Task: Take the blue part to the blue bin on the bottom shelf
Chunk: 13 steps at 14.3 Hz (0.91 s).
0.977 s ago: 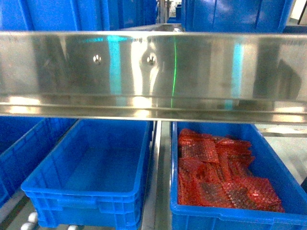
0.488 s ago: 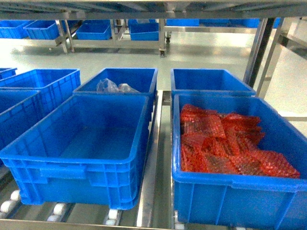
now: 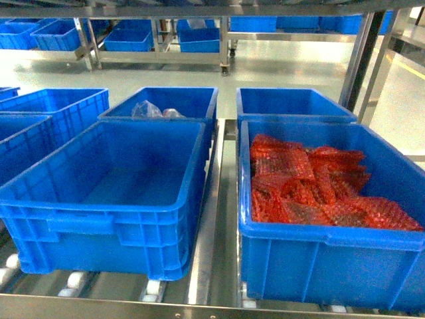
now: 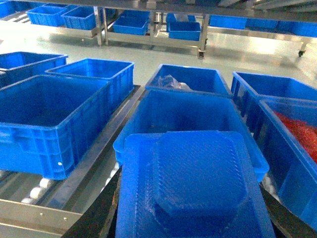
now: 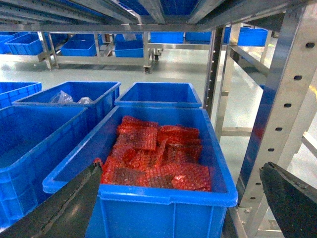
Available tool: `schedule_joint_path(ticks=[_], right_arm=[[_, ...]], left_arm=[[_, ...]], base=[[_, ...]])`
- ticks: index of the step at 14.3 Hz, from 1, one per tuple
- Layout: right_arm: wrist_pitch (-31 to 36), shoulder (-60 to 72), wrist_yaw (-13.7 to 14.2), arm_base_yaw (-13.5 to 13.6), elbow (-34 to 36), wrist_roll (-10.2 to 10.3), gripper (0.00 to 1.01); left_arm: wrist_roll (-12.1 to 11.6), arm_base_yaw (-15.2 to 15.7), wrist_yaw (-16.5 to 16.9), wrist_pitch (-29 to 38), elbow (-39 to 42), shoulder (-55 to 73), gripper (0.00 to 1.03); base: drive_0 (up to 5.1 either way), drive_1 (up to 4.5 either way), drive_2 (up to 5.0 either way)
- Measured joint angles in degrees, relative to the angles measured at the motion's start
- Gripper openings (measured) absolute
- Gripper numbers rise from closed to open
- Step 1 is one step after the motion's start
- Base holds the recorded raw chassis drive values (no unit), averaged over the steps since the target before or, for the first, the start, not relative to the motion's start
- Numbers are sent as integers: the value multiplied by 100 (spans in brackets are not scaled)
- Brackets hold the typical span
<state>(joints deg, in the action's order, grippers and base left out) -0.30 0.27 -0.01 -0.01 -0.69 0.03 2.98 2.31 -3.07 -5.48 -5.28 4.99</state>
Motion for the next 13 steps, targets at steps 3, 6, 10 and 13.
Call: schedule_joint_path(ticks=[3, 6, 10, 13], right_arm=[[7, 0, 0, 0, 0, -2, 98], [-2, 0, 0, 0, 0, -2, 98], [-7, 0, 0, 0, 0, -2, 98], [2, 0, 0, 0, 0, -2, 98]], left_arm=[[0, 0, 2, -4, 0, 0, 43], [2, 0, 7, -7, 15, 0, 43], [2, 0, 7, 13, 15, -9, 43], [2, 0, 7, -2, 15, -9, 43]], base=[[0, 0, 0], [0, 0, 0], [1, 203, -200], [-2, 401, -405]])
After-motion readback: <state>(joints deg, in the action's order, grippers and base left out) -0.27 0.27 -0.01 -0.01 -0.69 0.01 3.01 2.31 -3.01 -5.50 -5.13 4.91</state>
